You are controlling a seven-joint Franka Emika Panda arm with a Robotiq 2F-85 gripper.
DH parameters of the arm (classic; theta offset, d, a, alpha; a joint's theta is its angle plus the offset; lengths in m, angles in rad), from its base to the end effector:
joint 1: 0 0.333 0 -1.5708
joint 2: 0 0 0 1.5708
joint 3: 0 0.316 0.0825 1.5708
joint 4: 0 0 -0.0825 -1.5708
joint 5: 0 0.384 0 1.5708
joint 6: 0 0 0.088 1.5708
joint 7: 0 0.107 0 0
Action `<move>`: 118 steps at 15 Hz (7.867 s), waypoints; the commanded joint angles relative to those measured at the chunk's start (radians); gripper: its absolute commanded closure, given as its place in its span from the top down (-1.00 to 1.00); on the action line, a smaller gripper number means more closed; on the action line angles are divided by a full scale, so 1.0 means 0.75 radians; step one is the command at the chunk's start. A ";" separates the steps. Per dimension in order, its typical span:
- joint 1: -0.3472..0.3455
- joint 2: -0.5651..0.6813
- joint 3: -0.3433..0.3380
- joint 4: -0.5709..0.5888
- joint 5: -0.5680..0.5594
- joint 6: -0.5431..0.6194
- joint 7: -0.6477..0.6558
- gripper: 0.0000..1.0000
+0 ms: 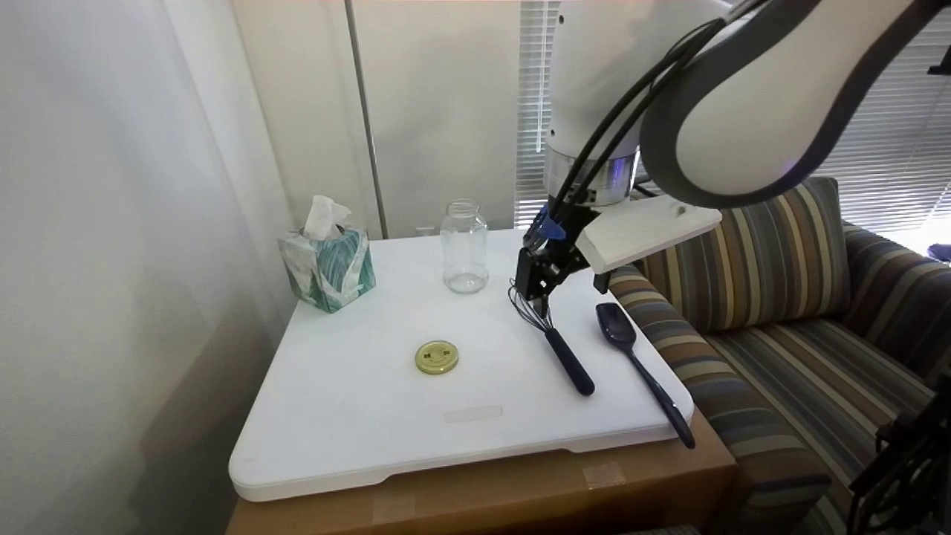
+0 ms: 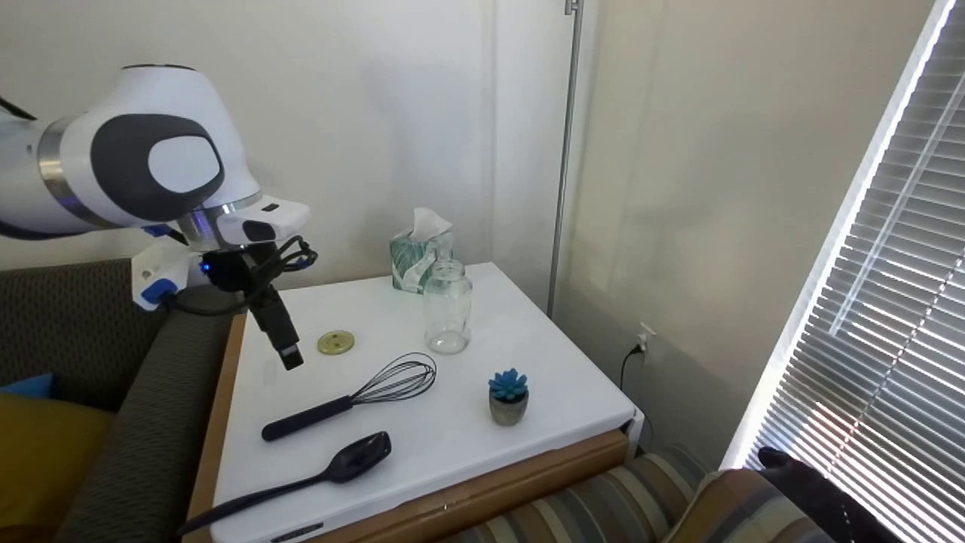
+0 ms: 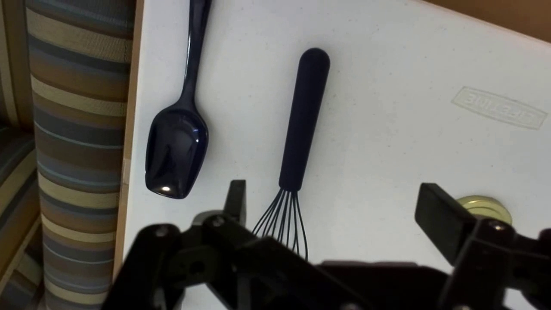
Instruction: Uncover the jar and put the whisk and the spoon inside the jar
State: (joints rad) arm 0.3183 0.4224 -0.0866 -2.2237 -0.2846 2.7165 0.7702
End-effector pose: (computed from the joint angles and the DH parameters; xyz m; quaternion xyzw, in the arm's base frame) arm 0.5372 0.1362 0.1881 0.9869 -0.1360 0.0681 0.0545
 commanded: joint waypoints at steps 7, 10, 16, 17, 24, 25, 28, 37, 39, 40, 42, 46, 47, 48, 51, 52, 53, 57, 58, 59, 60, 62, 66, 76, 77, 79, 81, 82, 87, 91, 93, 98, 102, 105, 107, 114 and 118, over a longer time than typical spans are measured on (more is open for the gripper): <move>-0.204 0.180 0.146 0.114 0.366 0.015 -0.332 1.00; -0.277 0.274 0.176 0.200 0.525 -0.029 -0.490 1.00; -0.280 0.382 0.137 0.324 0.591 0.008 -0.544 1.00; -0.279 0.397 0.132 0.347 0.587 0.002 -0.544 1.00; -0.307 0.539 0.099 0.551 0.583 -0.053 -0.558 1.00; -0.308 0.558 0.097 0.575 0.583 -0.055 -0.557 1.00; -0.306 0.618 0.088 0.649 0.579 -0.053 -0.551 1.00; -0.239 0.696 -0.021 0.784 0.544 -0.067 -0.484 1.00; -0.235 0.700 -0.019 0.788 0.549 -0.061 -0.486 1.00; -0.234 0.701 -0.018 0.786 0.551 -0.053 -0.486 1.00; -0.224 0.700 -0.024 0.785 0.547 -0.055 -0.481 1.00; -0.189 0.675 -0.056 0.774 0.531 -0.061 -0.457 1.00; -0.180 0.672 -0.065 0.774 0.527 -0.064 -0.450 1.00; -0.171 0.671 -0.073 0.774 0.523 -0.064 -0.443 1.00; -0.151 0.670 -0.090 0.776 0.517 -0.062 -0.429 1.00; -0.147 0.670 -0.092 0.774 0.517 -0.060 -0.427 1.00; -0.143 0.669 -0.096 0.773 0.517 -0.059 -0.424 1.00; -0.124 0.658 -0.112 0.764 0.510 -0.058 -0.413 1.00; -0.119 0.653 -0.117 0.761 0.507 -0.059 -0.409 1.00; -0.115 0.650 -0.121 0.760 0.505 -0.059 -0.407 1.00; -0.110 0.645 -0.126 0.758 0.503 -0.059 -0.402 1.00; -0.100 0.640 -0.136 0.756 0.496 -0.059 -0.395 1.00; -0.091 0.639 -0.143 0.752 0.483 -0.053 -0.383 0.80; -0.073 0.624 -0.162 0.743 0.460 -0.052 -0.371 -0.10; -0.072 0.623 -0.164 0.742 0.458 -0.051 -0.370 -0.15; -0.066 0.620 -0.169 0.741 0.455 -0.049 -0.368 -0.61; -0.061 0.614 -0.173 0.738 0.452 -0.047 -0.367 -0.88; -0.058 0.610 -0.175 0.737 0.450 -0.046 -0.365 -0.97; -0.048 0.591 -0.181 0.727 0.428 -0.040 -0.360 -0.98; 0.001 0.557 -0.219 0.687 0.400 -0.028 -0.302 -0.98; 0.069 0.520 -0.279 0.645 0.356 -0.026 -0.235 -0.98; 0.251 0.407 -0.435 0.537 0.174 -0.074 0.001 -0.98; 0.348 0.324 -0.519 0.464 -0.005 -0.147 0.218 -0.98; 0.423 0.279 -0.593 0.429 -0.196 -0.192 0.430 -0.98; 0.485 0.255 -0.653 0.413 -0.365 -0.213 0.611 -0.98; 0.560 0.167 -0.664 0.436 -1.021 -0.435 1.380 -0.98; 0.448 0.084 -0.438 0.445 -1.326 -0.776 1.743 -0.98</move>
State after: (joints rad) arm 0.7245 0.5529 -0.5350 -1.8756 -1.1455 2.2870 1.9297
